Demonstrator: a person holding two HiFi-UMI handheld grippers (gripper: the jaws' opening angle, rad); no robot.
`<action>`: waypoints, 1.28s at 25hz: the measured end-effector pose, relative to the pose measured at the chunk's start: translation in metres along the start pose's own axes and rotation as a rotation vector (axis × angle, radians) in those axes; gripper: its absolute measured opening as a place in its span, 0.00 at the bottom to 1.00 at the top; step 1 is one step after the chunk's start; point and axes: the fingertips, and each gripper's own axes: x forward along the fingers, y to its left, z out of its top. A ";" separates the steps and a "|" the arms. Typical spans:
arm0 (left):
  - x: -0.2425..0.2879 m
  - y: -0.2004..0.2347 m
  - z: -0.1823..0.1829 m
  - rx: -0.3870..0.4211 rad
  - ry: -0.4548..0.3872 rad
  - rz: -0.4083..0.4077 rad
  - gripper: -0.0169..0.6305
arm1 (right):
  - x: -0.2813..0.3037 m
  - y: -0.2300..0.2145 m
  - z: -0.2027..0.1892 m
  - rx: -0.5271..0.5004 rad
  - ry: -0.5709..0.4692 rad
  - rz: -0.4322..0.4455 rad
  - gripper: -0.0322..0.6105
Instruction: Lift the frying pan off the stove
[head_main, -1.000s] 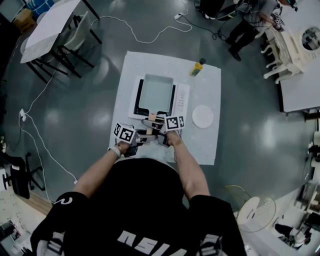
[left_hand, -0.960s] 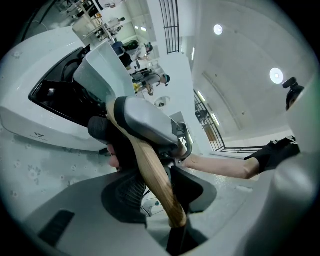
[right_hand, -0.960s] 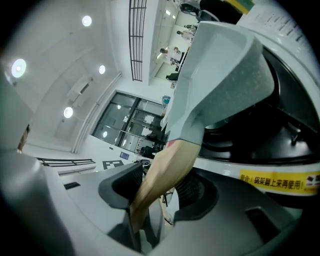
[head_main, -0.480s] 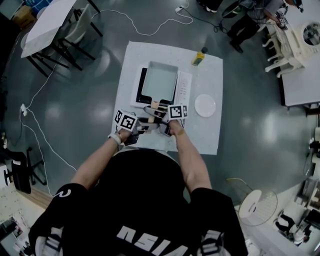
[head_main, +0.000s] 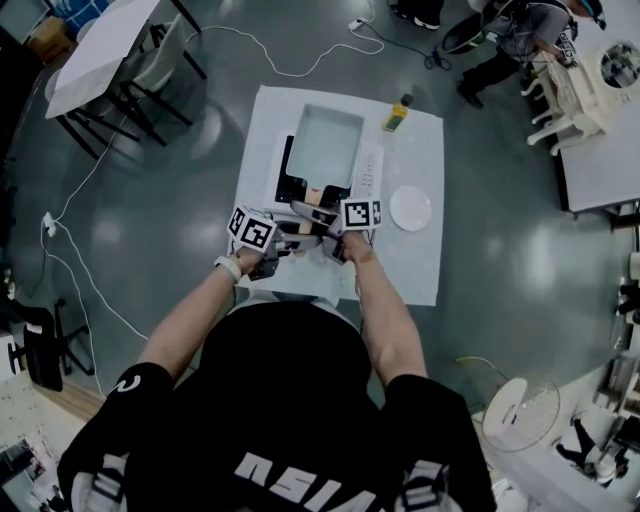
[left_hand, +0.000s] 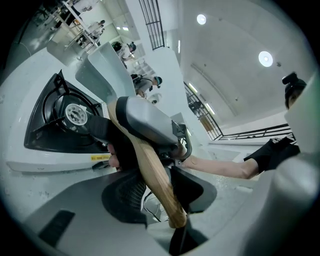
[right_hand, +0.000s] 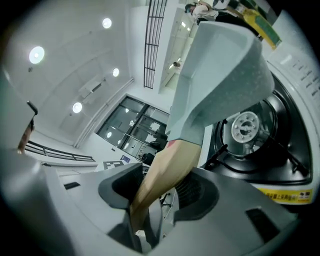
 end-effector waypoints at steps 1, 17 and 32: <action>-0.001 -0.003 0.005 0.014 -0.001 0.001 0.26 | 0.000 0.004 0.006 -0.018 -0.003 0.002 0.35; -0.013 -0.067 0.074 0.243 -0.045 -0.014 0.25 | -0.010 0.094 0.076 -0.288 -0.045 -0.006 0.35; -0.016 -0.094 0.088 0.309 -0.038 -0.024 0.25 | -0.018 0.127 0.090 -0.348 -0.075 -0.010 0.35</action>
